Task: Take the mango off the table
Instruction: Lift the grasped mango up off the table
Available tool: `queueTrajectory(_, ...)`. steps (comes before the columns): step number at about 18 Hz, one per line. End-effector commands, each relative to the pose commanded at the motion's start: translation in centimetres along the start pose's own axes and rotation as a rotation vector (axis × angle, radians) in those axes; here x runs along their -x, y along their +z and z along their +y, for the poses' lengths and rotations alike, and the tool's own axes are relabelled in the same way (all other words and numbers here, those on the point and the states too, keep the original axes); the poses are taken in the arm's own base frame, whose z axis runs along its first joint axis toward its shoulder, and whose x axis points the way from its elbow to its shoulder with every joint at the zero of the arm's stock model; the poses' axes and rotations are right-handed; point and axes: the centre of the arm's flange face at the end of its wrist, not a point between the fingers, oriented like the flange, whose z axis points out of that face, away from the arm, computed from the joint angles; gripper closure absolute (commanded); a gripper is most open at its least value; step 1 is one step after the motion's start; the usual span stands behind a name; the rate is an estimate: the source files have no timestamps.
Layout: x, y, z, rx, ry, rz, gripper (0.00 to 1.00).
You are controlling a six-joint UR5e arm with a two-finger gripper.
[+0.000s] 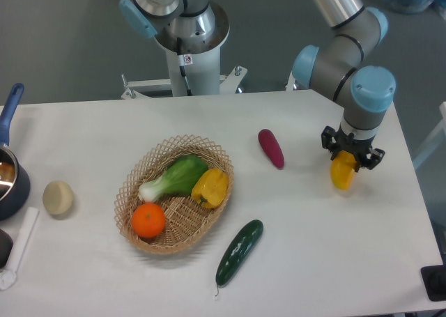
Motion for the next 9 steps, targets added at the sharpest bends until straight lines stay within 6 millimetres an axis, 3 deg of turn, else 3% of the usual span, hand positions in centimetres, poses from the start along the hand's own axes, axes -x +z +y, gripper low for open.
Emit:
queueTrajectory(2,-0.4,-2.6,-1.1,-0.075,-0.033,-0.022,0.53)
queueTrajectory(6,-1.2,-10.0,-4.6,-0.261,-0.157,-0.072,0.53)
queueTrajectory(9,-1.8,-14.4,-6.1,-0.386,-0.229,-0.08,0.53)
